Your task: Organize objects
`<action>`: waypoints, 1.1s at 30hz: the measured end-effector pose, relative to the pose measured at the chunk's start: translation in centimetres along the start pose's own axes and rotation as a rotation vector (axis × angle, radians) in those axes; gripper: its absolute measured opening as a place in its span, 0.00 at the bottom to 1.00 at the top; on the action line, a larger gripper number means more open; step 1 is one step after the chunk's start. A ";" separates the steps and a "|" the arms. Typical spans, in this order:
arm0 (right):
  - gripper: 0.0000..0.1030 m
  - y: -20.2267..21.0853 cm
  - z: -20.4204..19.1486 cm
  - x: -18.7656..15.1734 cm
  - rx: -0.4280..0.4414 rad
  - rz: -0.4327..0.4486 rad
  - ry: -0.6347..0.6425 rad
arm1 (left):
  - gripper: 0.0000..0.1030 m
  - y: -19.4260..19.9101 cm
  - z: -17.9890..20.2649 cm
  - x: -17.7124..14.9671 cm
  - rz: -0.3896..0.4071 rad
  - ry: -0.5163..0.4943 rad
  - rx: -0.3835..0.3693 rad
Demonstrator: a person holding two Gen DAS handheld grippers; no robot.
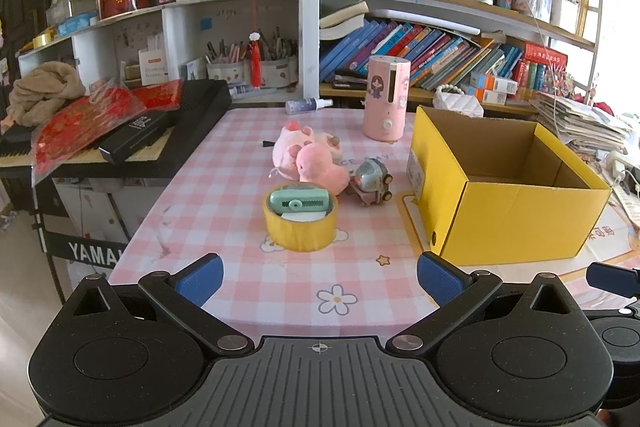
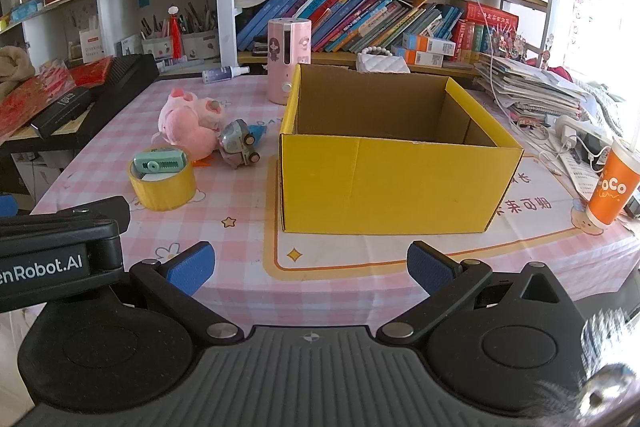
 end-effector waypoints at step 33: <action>1.00 -0.5 0.0 0.1 -0.008 -0.005 0.005 | 1.00 -0.4 0.4 0.1 -0.004 -0.003 -0.004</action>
Point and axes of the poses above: each gripper's, at about its wrist camera, not at the fingertips, and y roughly against the way its jaws point, z to its right, x to its top, the point moved 4 cm from there along -y, roughly the way its jaws point, and after that the axes turned 1 degree about -z, right-handed, at the moved point
